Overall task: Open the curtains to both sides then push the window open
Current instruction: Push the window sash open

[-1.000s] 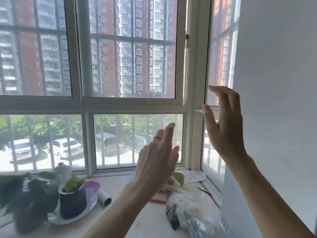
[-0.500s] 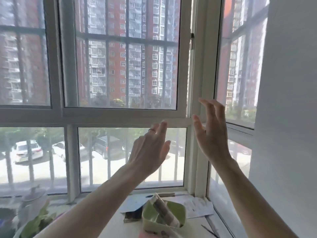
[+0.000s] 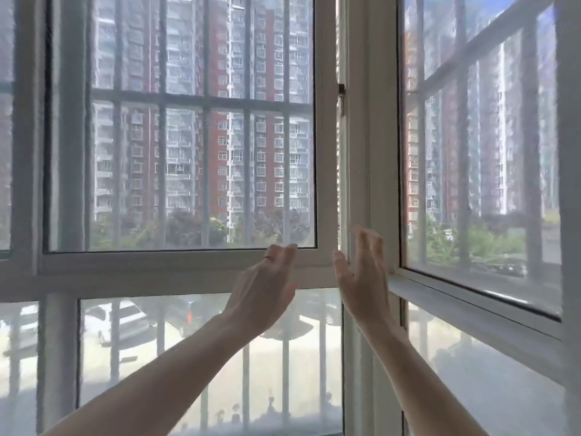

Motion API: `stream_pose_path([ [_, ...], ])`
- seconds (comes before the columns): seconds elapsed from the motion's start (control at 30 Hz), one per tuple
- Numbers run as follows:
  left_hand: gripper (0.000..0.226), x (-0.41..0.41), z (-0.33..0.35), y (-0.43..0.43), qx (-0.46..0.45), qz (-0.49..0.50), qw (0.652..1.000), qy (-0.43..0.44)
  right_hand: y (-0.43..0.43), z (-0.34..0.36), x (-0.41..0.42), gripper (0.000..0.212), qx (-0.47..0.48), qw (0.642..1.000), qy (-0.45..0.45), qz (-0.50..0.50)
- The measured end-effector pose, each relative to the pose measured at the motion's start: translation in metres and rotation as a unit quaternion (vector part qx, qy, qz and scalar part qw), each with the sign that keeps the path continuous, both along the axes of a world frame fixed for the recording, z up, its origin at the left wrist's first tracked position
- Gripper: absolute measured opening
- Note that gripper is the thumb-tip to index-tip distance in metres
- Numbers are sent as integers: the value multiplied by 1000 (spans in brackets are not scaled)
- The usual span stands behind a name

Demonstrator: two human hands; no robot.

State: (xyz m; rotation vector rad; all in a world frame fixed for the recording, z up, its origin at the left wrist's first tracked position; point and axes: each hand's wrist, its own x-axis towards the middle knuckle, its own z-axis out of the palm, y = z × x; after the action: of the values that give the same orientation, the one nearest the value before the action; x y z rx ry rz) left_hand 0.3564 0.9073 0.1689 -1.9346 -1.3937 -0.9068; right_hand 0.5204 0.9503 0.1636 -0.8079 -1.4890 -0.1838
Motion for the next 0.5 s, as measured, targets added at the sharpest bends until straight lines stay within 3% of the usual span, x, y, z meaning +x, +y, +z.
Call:
stream_pose_path([
  [0.27,55,-4,25,112,2,-133,988,84,88,-2,-28,55,-52,997,44,33],
  [0.5,64,16,63,196,32,-116,974,191,171,-14,-49,72,-92,995,24,-29],
])
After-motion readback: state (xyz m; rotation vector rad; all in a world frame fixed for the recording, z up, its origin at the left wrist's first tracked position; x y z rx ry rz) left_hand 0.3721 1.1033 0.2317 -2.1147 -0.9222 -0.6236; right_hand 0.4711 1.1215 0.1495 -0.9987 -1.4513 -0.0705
